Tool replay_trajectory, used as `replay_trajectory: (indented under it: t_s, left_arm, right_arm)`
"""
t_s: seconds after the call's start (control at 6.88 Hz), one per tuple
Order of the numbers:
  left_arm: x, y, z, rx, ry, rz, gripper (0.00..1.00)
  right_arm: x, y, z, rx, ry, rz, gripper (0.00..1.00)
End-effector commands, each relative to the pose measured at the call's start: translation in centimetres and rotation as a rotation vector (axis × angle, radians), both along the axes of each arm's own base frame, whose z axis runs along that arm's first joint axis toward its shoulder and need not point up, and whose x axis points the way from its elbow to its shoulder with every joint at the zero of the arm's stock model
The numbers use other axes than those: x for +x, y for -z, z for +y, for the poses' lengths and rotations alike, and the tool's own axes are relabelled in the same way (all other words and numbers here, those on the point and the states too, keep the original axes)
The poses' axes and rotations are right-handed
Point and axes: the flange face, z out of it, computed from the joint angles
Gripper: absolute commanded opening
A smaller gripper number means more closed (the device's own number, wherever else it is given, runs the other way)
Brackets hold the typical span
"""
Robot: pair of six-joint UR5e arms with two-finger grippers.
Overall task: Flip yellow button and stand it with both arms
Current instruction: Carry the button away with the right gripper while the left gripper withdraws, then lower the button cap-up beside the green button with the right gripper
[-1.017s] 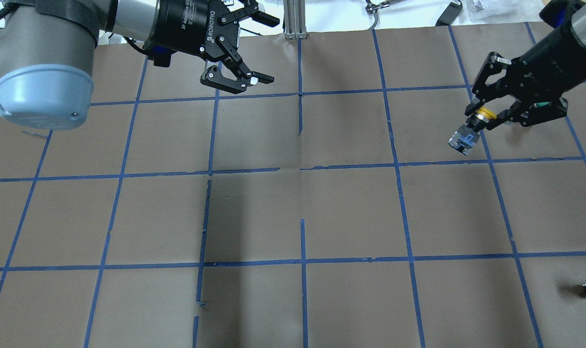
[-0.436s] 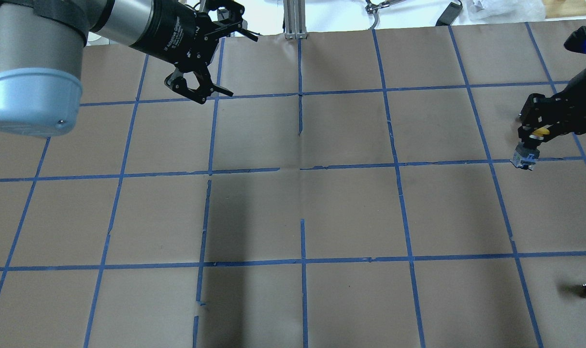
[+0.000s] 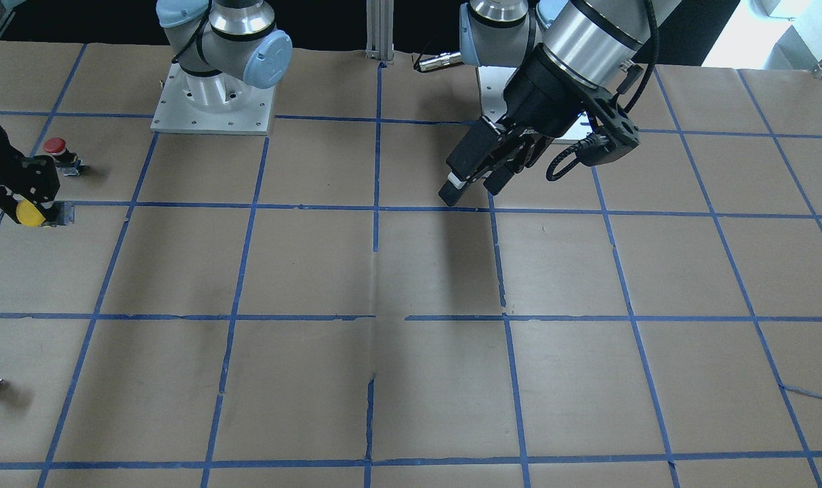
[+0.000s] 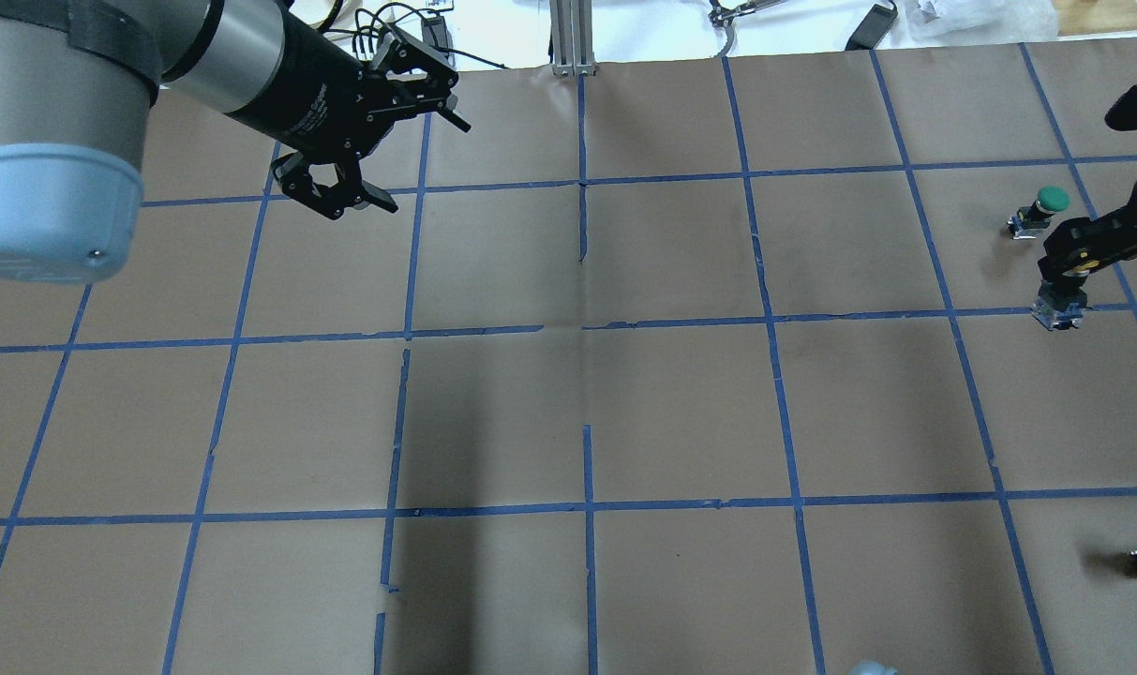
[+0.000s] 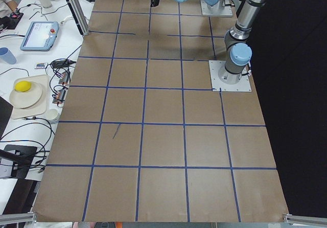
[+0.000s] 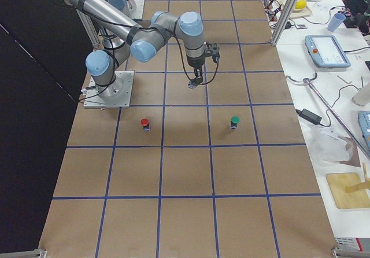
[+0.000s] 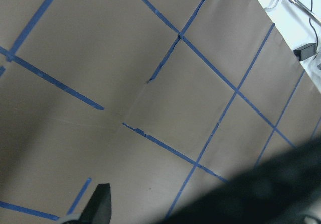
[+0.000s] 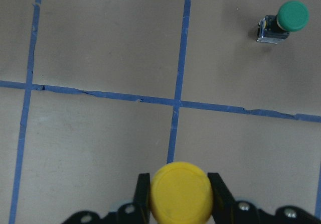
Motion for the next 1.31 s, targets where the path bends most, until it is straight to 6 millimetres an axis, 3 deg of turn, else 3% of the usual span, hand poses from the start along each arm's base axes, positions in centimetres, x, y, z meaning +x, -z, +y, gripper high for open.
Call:
replay_trajectory:
  t_s: [0.0, 0.15, 0.44, 0.58, 1.02, 1.16]
  left_arm:
    - [2.1, -0.3, 2.3, 0.003, 0.225, -0.206, 0.98]
    - [2.5, -0.3, 2.8, 0.004, 0.275, -0.25, 0.98]
    - [3.2, 0.0, 3.1, -0.007, 0.468, -0.333, 0.98]
    - [3.3, 0.0, 3.1, -0.016, 0.527, -0.343, 0.99]
    - [3.4, 0.1, 3.4, 0.001, 0.54, -0.341, 0.99]
    - [3.3, 0.1, 3.4, 0.001, 0.541, -0.341, 0.99]
  right_arm:
    - [-2.0, 1.2, 0.0, -0.033, -0.138, 0.009, 0.01]
    - [-2.7, 1.5, 0.1, -0.033, -0.115, 0.007, 0.02]
    - [-4.4, 3.7, -0.7, 0.013, 0.267, -0.046, 0.02]
    - [-5.1, 4.2, -0.7, 0.043, 0.356, -0.014, 0.02]
    - [-5.9, 4.5, 0.0, 0.069, 0.72, 0.005, 0.02]
    - [-6.2, 4.4, 0.0, 0.04, 0.762, 0.032, 0.01]
